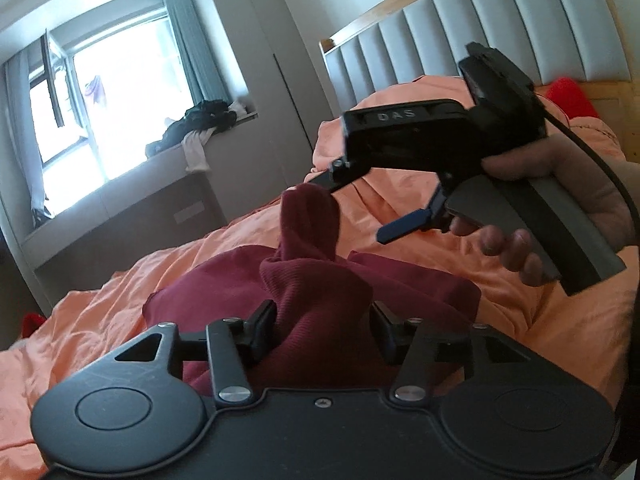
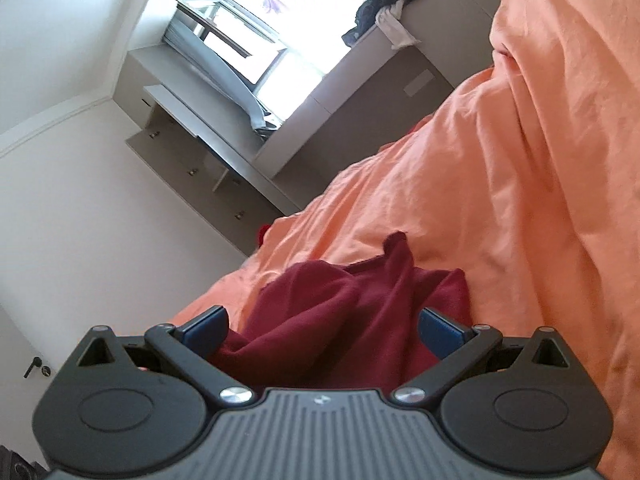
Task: Fold small clothes
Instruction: 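Grasp the folded shirt with the right gripper while the left gripper holds it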
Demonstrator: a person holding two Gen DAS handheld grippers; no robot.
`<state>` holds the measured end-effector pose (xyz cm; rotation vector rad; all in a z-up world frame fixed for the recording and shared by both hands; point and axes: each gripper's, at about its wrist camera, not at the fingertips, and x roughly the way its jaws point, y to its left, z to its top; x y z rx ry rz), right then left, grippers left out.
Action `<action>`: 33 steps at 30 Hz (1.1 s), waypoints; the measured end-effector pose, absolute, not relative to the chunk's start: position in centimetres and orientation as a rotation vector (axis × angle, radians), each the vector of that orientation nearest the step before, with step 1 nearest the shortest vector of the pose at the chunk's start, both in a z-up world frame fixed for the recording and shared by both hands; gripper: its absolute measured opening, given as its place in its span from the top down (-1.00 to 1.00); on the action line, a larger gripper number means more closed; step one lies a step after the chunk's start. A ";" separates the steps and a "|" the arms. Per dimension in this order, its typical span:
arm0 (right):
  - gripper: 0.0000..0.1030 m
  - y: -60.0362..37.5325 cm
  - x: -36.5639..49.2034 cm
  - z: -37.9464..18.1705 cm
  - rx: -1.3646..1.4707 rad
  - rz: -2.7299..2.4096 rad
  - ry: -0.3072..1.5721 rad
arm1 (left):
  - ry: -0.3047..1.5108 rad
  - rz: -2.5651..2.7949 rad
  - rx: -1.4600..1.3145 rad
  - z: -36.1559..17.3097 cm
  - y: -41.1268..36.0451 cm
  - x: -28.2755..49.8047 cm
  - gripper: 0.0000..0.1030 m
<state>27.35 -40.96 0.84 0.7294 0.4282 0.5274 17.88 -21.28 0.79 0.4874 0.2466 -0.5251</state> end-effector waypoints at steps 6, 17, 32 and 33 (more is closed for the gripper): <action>-1.00 -40.9 26.8 1.3 0.787 0.527 0.330 | 0.208 -0.528 0.527 0.8 -21.4 16.6 -0.06; -0.13 -37.7 28.6 -0.1 0.671 0.503 0.502 | 0.189 -0.521 0.568 0.5 -21.9 15.6 0.52; 0.79 -37.0 26.0 2.2 0.427 0.369 0.326 | 0.166 -0.564 0.548 0.9 -24.2 15.6 0.61; 0.79 -37.3 26.0 2.2 0.432 0.353 0.328 | 0.173 -0.575 0.543 0.8 -24.5 15.7 0.61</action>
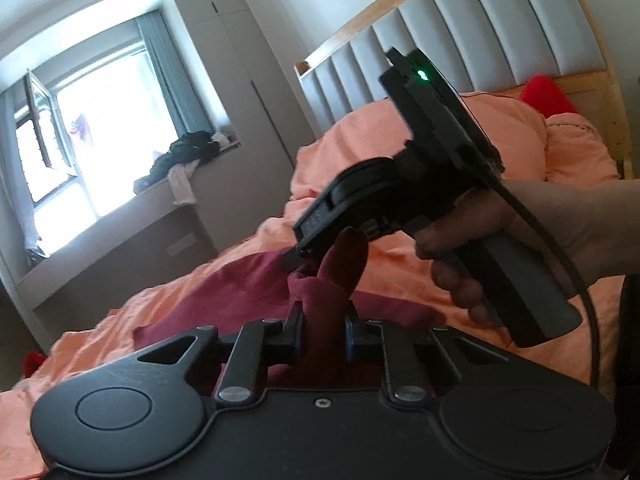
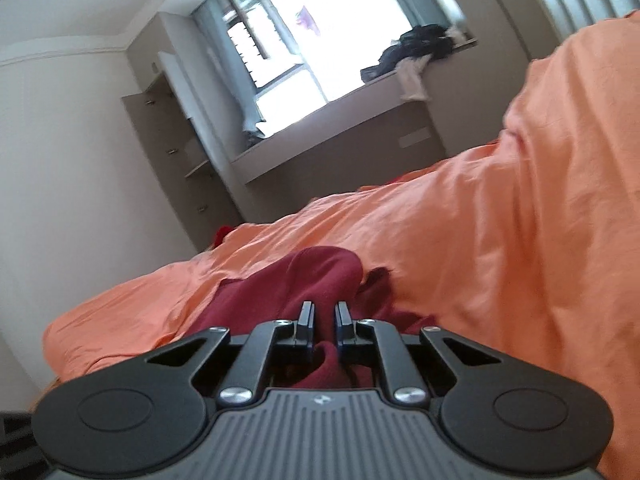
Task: Fold small clothes
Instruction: 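Grasp the folded shirt with the right gripper while the left gripper holds it, then open both grippers to release the folded shirt on the bed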
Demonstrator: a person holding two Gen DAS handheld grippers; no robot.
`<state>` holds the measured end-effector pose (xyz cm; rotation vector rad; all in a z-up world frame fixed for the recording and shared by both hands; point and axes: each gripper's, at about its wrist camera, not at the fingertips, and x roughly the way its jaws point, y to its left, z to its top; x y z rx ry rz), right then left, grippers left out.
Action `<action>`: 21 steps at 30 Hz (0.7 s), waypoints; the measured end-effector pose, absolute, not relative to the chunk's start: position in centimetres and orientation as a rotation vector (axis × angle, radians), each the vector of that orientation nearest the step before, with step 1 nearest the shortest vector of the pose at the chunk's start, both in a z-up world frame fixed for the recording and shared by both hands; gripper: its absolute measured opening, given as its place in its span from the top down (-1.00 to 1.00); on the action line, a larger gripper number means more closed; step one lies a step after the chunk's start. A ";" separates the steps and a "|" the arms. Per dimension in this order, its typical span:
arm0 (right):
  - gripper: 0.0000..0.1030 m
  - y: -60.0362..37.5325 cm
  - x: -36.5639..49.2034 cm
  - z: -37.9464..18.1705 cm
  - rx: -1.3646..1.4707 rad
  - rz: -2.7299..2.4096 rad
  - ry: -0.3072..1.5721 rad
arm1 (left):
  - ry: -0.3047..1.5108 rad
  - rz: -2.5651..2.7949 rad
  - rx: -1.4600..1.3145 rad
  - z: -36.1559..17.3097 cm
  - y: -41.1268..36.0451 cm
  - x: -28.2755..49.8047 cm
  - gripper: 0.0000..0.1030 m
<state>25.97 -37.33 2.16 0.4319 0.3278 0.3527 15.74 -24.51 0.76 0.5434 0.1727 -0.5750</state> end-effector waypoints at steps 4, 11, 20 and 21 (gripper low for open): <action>0.79 -38.5 26.0 1.9 0.455 0.306 0.351 | 0.205 -0.608 0.527 0.0 -25.6 16.1 0.61; 0.79 -39.0 26.8 1.1 0.474 0.277 0.440 | 0.273 -0.632 0.504 -1.0 -26.3 17.0 0.37; 0.58 -39.0 27.2 0.3 0.504 0.264 0.495 | 0.316 -0.659 0.419 -0.2 -25.3 17.4 -0.37; 0.54 -39.0 27.3 0.3 0.507 0.260 0.502 | 0.318 -0.656 0.398 0.0 -25.1 17.4 -0.45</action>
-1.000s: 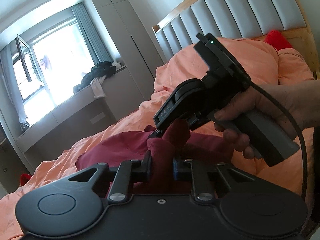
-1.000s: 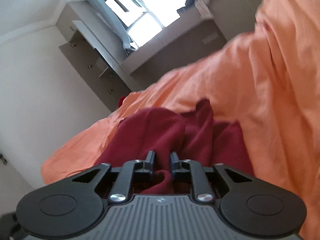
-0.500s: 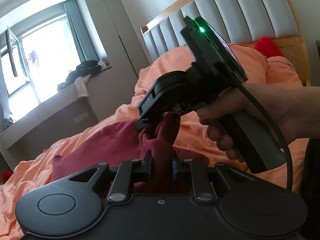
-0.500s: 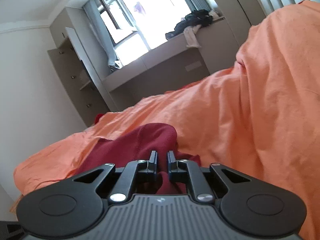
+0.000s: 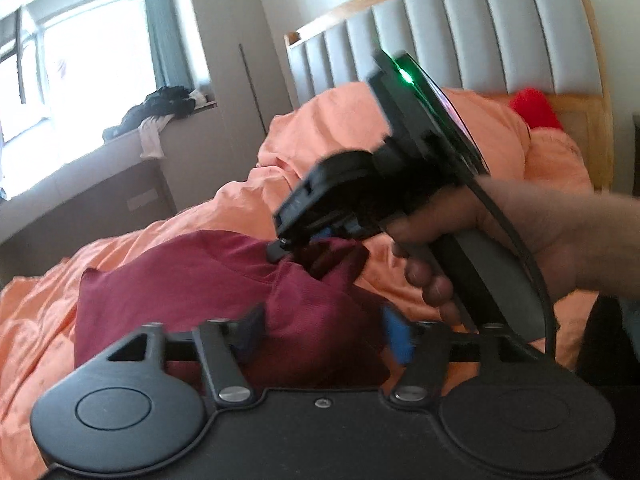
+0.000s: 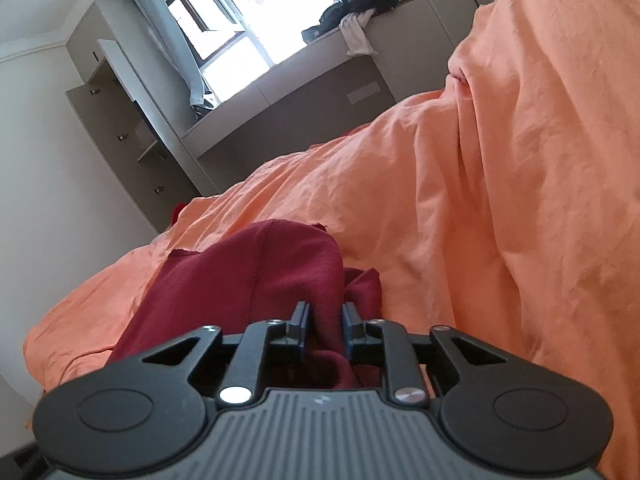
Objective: Fold small clothes
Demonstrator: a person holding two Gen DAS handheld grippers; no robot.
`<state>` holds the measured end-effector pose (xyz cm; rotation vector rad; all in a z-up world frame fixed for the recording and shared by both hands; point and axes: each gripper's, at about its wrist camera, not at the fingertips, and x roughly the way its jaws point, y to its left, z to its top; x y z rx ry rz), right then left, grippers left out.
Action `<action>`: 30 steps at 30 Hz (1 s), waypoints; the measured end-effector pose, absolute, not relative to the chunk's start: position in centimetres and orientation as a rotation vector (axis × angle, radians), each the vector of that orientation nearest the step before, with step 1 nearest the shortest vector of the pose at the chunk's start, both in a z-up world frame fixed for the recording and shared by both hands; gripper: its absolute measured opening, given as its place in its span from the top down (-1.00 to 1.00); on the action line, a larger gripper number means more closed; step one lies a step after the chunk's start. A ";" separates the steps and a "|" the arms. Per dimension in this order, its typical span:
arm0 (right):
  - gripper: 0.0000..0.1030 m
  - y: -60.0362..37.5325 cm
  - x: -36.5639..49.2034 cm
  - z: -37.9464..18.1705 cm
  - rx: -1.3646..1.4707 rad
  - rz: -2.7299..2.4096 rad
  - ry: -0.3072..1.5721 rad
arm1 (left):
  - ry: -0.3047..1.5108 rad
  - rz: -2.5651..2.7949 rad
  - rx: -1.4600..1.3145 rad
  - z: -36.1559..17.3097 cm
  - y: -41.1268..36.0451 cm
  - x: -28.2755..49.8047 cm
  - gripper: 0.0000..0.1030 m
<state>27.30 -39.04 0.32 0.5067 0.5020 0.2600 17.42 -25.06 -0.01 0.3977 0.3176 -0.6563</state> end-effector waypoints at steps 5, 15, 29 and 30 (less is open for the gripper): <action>-0.23 -39.3 27.3 0.1 0.532 0.236 0.522 | 0.325 -0.607 0.302 1.4 -23.1 18.1 -0.80; -0.90 -39.5 27.1 -0.2 0.571 0.248 0.534 | 0.342 -0.387 0.142 3.9 -17.0 21.2 -0.99; -0.99 -40.3 26.9 -3.2 0.783 0.238 0.665 | 0.545 -0.281 -0.095 0.5 -10.2 25.6 -0.99; -0.99 -40.5 26.8 -3.4 0.812 0.231 0.659 | 0.541 -0.284 -0.112 0.1 -9.9 25.7 -0.99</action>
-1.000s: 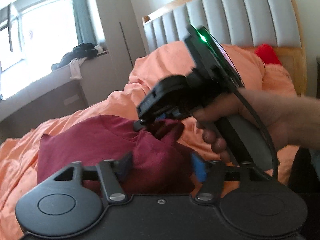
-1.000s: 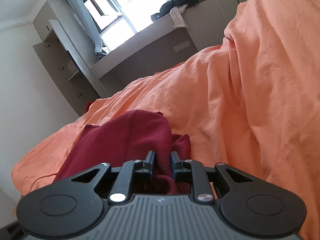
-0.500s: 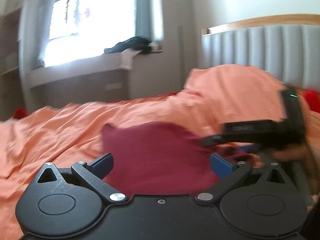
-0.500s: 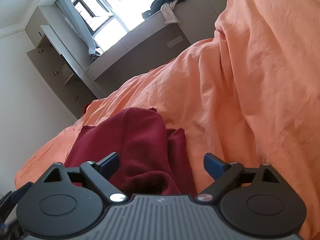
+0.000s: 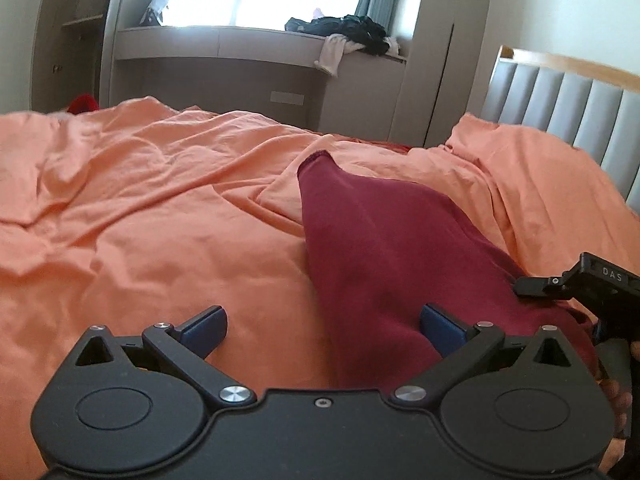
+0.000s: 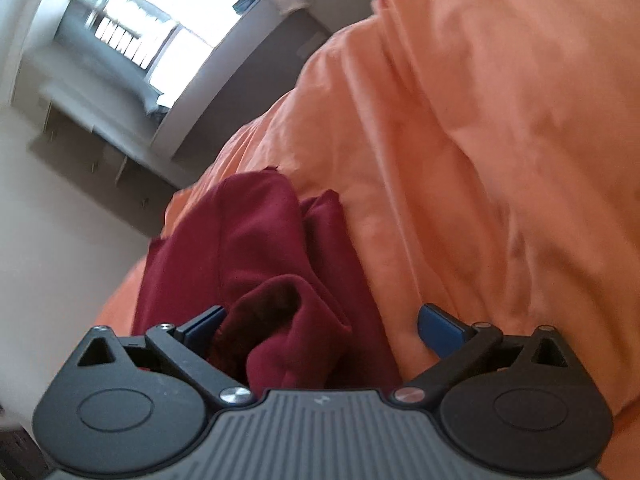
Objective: Fold small clothes
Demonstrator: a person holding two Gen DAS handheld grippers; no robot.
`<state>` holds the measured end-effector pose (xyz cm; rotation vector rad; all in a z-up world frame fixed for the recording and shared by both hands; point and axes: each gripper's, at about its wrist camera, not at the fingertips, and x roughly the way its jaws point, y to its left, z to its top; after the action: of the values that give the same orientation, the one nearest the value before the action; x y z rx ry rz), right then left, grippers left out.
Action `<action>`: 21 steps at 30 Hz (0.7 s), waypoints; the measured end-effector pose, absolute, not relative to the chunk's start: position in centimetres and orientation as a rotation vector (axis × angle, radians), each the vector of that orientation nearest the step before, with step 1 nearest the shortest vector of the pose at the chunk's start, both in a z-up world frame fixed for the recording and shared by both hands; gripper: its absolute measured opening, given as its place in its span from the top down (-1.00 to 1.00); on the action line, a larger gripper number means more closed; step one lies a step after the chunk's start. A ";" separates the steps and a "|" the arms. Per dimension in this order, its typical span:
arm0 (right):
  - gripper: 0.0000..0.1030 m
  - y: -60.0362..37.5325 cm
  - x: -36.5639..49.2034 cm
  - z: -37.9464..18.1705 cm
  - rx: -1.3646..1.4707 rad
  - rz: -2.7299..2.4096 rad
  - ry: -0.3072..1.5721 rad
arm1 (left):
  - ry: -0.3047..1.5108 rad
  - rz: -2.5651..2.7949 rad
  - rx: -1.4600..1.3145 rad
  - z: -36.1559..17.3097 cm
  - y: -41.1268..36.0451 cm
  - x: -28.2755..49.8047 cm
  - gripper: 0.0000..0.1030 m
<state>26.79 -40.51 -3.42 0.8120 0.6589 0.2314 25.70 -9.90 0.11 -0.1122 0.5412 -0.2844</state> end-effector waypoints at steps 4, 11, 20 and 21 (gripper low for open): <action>-0.99 -40.3 26.6 -3.5 0.812 0.223 0.653 | 0.501 -0.303 -0.165 -1.0 -9.2 25.5 -0.99; -0.99 -38.6 26.9 -3.4 0.673 0.216 0.643 | 0.471 -0.306 -0.162 -1.3 -9.3 25.3 -0.99; -0.99 -38.7 26.5 -3.7 0.655 0.217 0.628 | 0.461 -0.309 -0.174 -1.6 -9.2 25.1 -0.99; -0.99 -38.8 26.4 -3.7 0.651 0.218 0.626 | 0.460 -0.310 -0.175 -1.6 -9.1 25.1 -0.99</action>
<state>26.37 -38.80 -3.73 0.6513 0.6261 0.2182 25.10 -9.10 -1.57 -0.1749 0.4604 -0.3101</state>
